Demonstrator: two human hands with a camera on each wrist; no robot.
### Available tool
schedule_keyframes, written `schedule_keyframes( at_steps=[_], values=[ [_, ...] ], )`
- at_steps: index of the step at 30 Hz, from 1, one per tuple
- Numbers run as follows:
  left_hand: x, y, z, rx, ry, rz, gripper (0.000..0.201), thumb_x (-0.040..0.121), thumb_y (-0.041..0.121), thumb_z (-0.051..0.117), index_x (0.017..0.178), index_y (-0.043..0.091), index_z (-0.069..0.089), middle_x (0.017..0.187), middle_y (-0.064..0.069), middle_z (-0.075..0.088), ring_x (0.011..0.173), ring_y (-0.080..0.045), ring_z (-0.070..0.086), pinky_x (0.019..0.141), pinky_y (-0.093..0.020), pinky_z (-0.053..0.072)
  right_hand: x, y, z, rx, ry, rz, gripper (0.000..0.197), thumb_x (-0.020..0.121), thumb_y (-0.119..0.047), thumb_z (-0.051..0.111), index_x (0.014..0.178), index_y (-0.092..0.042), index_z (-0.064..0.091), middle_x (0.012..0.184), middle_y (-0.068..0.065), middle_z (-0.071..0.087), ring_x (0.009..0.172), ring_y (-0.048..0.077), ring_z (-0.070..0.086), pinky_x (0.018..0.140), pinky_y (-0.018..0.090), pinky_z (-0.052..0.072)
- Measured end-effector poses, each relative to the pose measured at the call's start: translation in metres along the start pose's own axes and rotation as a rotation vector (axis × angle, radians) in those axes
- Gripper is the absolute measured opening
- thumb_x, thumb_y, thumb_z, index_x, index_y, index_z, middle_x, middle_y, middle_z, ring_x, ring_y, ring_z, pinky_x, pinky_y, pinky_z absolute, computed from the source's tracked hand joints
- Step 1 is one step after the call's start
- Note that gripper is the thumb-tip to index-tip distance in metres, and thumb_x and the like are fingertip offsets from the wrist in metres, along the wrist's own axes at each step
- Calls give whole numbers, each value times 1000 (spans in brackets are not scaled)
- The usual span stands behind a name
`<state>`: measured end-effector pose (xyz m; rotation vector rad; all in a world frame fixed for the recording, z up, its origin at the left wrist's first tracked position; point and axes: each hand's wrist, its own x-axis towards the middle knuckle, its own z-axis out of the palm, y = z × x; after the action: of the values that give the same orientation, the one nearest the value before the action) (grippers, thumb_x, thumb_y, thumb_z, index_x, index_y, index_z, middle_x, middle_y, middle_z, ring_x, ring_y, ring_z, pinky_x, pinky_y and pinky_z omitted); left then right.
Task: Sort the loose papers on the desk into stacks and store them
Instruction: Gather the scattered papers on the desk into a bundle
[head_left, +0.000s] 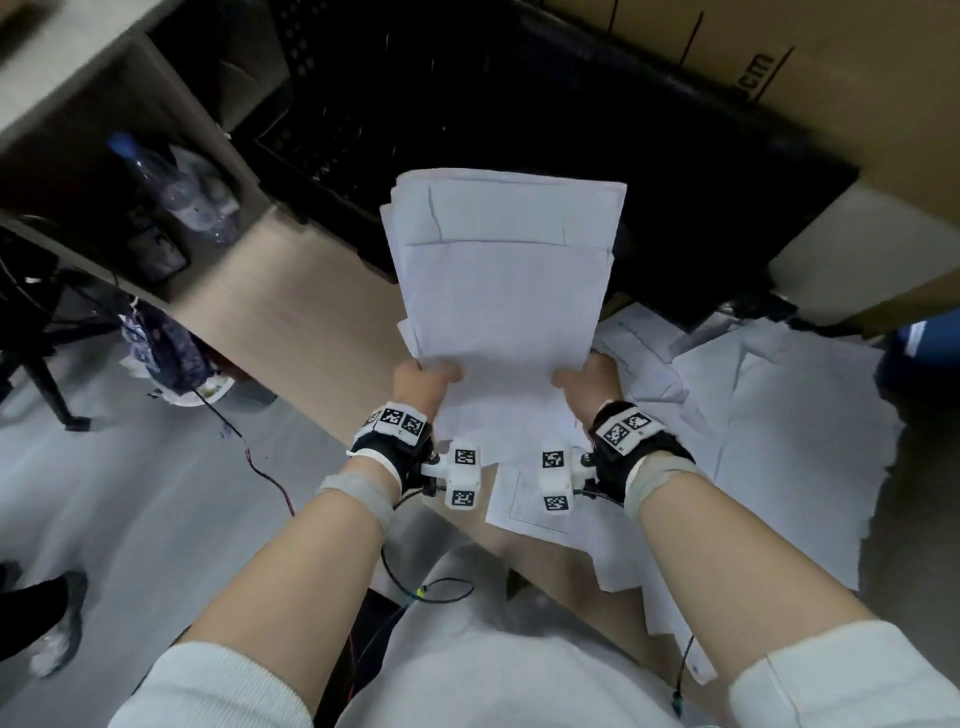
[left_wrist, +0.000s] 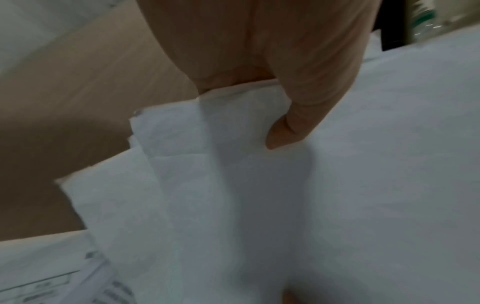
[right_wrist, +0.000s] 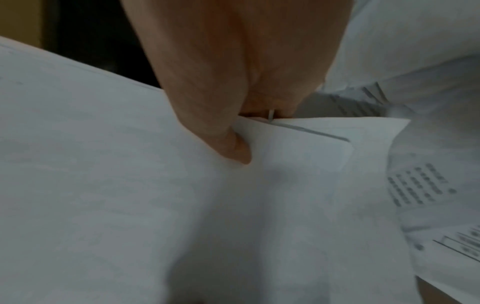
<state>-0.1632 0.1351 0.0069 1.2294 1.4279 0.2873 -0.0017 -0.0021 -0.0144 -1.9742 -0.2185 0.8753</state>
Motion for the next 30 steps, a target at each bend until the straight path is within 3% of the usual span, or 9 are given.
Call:
schedule_keyframes(
  at_steps=[3, 6, 9, 14, 17, 22, 25, 27, 30],
  values=[
    [-27, 31, 5, -122, 25, 144, 28, 68, -6, 74, 95, -11, 69, 84, -11, 69, 68, -16, 62, 58, -22, 51, -6, -17, -17, 45, 41, -65, 10, 69, -1, 57, 74, -2, 65, 71, 1, 61, 72, 15, 52, 66, 30, 43],
    [-44, 53, 7, -156, 14, 262, 15, 68, -13, 68, 76, 1, 68, 71, -2, 67, 66, -16, 62, 62, -23, 50, -16, -32, -32, 69, 69, -143, 14, 69, -4, 55, 78, -3, 65, 73, 1, 63, 72, 18, 55, 67, 31, 44],
    [-54, 69, 7, -169, 15, 321, 24, 72, -13, 68, 93, -2, 66, 77, -4, 66, 70, -19, 62, 57, -17, 50, -23, -40, -43, 88, 94, -237, 19, 72, 3, 56, 86, -4, 67, 77, -1, 65, 73, 16, 56, 70, 26, 46],
    [-50, 64, 13, -36, -50, 257, 38, 77, -12, 67, 112, -2, 56, 86, -4, 62, 75, -16, 62, 46, -11, 46, -19, -30, -50, 130, 67, -178, 27, 68, 6, 66, 91, -8, 65, 75, -3, 66, 72, 16, 62, 69, 25, 47],
    [-41, 59, 16, 74, -67, 195, 31, 80, -8, 67, 105, 2, 52, 82, -1, 56, 71, -16, 58, 43, -15, 42, -14, -23, -48, 38, 44, -106, 21, 74, 6, 67, 92, -6, 65, 84, 6, 68, 78, 22, 64, 73, 29, 50],
    [-7, 56, 17, 158, -108, 130, 31, 78, 0, 72, 106, -3, 60, 92, -10, 63, 86, -30, 63, 57, -26, 46, 1, -18, -33, -4, 8, 10, 11, 77, 1, 71, 81, -8, 67, 82, 9, 67, 76, 23, 62, 69, 31, 47],
    [9, 64, 14, 154, -142, 125, 25, 80, 2, 72, 102, 0, 62, 86, -9, 64, 83, -29, 62, 62, -28, 49, 8, -24, -25, 47, 68, 39, 7, 79, -1, 69, 76, -7, 65, 77, 8, 65, 70, 19, 56, 63, 29, 42],
    [18, 79, 13, 90, -134, 138, 24, 80, -1, 71, 103, 0, 63, 79, -3, 63, 77, -25, 62, 52, -21, 49, 11, -37, -20, 118, 130, 22, 4, 80, -3, 68, 80, -5, 65, 76, 4, 65, 64, 18, 56, 58, 25, 43],
    [33, 102, 11, -11, -109, 199, 31, 81, -7, 65, 112, -3, 63, 83, -3, 64, 71, -16, 62, 50, -18, 49, 20, -56, -12, 212, 209, 22, 20, 76, -10, 71, 94, -3, 66, 84, 3, 70, 71, 18, 64, 66, 28, 51]
  ],
)
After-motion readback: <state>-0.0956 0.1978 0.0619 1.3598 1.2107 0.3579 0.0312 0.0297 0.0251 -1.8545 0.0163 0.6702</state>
